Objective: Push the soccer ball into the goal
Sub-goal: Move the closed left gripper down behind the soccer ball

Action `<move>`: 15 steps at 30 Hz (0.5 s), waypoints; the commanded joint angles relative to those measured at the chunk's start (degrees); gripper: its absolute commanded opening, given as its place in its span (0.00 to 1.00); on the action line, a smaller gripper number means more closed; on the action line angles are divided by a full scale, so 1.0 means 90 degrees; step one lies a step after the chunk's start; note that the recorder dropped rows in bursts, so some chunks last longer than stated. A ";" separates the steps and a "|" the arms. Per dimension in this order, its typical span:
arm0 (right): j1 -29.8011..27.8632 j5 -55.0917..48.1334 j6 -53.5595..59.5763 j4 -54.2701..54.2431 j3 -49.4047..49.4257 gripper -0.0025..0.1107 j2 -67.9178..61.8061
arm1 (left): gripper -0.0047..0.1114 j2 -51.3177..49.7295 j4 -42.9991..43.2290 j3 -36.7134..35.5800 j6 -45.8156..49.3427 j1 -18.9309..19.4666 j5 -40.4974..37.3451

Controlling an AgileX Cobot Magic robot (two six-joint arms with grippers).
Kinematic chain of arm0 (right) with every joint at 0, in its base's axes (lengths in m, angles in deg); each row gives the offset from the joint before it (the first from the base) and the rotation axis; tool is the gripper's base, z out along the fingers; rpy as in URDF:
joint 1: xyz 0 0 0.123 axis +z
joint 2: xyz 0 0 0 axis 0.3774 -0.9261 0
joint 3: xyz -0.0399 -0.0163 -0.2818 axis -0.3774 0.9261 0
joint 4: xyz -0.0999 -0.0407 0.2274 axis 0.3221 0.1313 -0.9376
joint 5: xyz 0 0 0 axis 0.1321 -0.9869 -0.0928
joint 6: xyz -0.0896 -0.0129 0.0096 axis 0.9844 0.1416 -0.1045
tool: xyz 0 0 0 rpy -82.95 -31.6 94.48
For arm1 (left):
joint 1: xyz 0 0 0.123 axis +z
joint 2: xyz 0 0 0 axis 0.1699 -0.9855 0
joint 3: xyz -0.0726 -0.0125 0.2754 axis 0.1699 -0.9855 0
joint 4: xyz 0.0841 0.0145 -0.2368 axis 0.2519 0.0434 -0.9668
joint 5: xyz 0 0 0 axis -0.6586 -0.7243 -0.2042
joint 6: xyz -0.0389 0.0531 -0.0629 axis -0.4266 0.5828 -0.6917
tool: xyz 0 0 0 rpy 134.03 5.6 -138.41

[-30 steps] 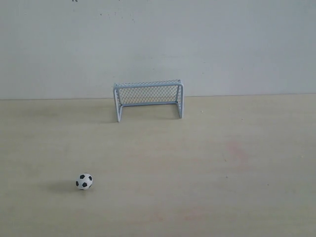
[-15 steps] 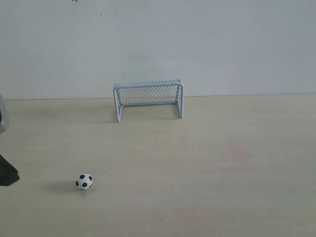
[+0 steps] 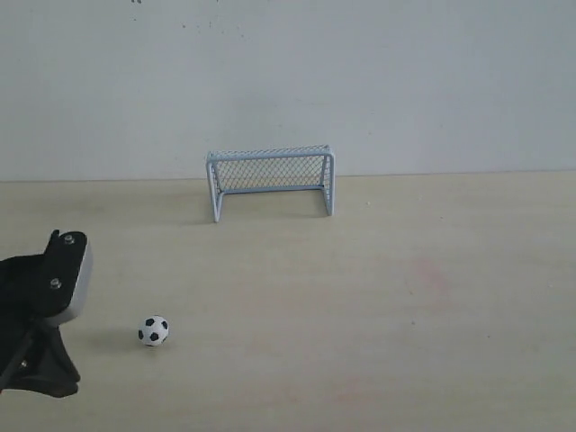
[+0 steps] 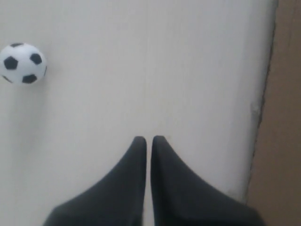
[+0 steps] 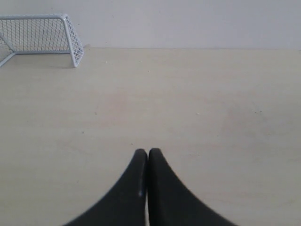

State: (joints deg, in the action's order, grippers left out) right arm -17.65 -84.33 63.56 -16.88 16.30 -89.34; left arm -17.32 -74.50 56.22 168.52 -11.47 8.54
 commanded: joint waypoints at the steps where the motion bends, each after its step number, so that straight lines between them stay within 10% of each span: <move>1: 0.0004 0.0014 0.0000 0.0022 -0.0004 0.02 0.0027 | 0.08 -0.0021 0.2046 0.0064 0.0101 -0.0035 0.0215; 6: 0.0004 0.0014 0.0000 0.0022 -0.0004 0.02 0.0027 | 0.08 -0.0021 0.3607 0.0064 0.0101 -0.0035 0.0511; 15: 0.0004 0.0014 0.0000 0.0022 -0.0004 0.02 0.0027 | 0.08 -0.0382 0.3680 0.0064 0.0101 -0.0186 0.1277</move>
State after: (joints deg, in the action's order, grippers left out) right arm -17.65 -84.55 63.56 -16.88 16.30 -89.34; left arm -19.16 -41.63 56.56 169.24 -11.93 19.39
